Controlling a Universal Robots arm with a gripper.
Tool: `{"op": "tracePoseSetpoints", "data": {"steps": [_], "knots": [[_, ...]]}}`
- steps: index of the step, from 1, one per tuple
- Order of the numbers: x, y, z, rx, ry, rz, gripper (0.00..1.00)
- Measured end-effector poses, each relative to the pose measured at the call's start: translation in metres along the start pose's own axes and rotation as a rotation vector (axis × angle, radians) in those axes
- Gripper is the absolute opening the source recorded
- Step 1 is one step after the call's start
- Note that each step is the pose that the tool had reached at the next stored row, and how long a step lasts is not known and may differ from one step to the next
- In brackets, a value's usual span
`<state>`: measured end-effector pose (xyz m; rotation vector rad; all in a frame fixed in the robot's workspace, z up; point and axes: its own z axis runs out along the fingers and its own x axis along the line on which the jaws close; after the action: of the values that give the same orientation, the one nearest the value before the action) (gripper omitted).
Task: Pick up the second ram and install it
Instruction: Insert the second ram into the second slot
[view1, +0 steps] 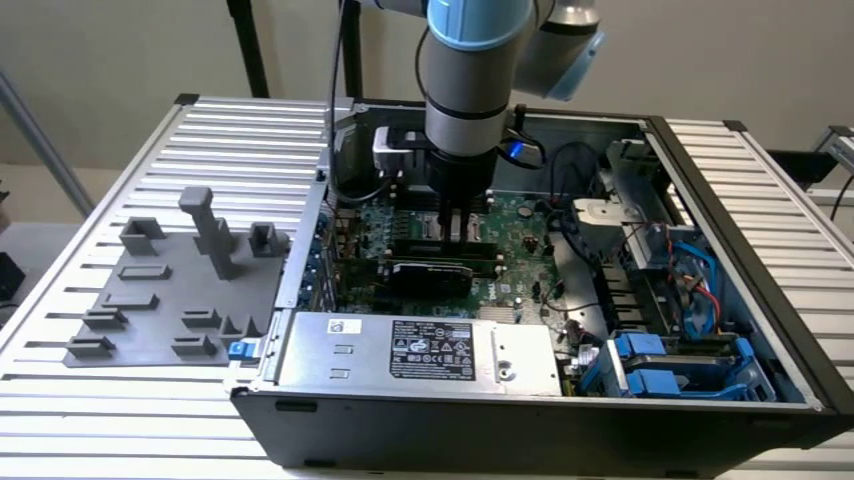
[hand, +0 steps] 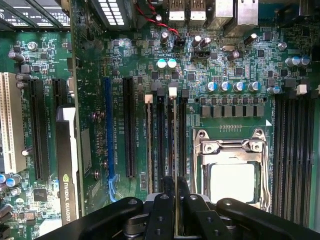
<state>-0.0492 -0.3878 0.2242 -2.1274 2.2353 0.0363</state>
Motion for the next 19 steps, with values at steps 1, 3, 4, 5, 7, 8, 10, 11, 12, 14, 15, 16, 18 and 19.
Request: {"op": "tracePoseSetpoints", "data": {"steps": [1,3,4,5,7,8,10,11,12,14,15,16,18,19], "knots": [[0.0,0.0001,0.0002,0.0,0.0008,0.0,0.14],[0.0,0.0001,0.0006,0.0002,0.0029,0.0,0.14],[-0.0001,0.0001,0.0008,0.0003,0.0039,0.0,0.14],[-0.0001,0.0001,0.001,0.0003,0.0046,0.0,0.14],[-0.0004,0.0002,0.0014,0.0006,0.0057,0.0,0.14],[-0.0005,0.0002,0.0016,0.0008,0.0061,0.0,0.14],[-0.0009,0.0002,0.002,0.0013,0.0069,0.0,0.14],[-0.0011,0.0002,0.0021,0.0017,0.0072,0.0,0.14],[-0.0012,0.0002,0.0023,0.002,0.0074,0.0,0.14],[-0.0016,0.0002,0.0026,0.0028,0.0075,0.0,0.14],[-0.0018,0.0002,0.0028,0.0033,0.0075,0.0,0.14],[-0.0019,0.0002,0.003,0.0037,0.0075,0.0,0.14],[-0.0023,0.0003,0.0032,0.0042,0.0079,0.0,0.14],[-0.0025,0.0003,0.0033,0.0044,0.0079,-0.001,0.14]]}}
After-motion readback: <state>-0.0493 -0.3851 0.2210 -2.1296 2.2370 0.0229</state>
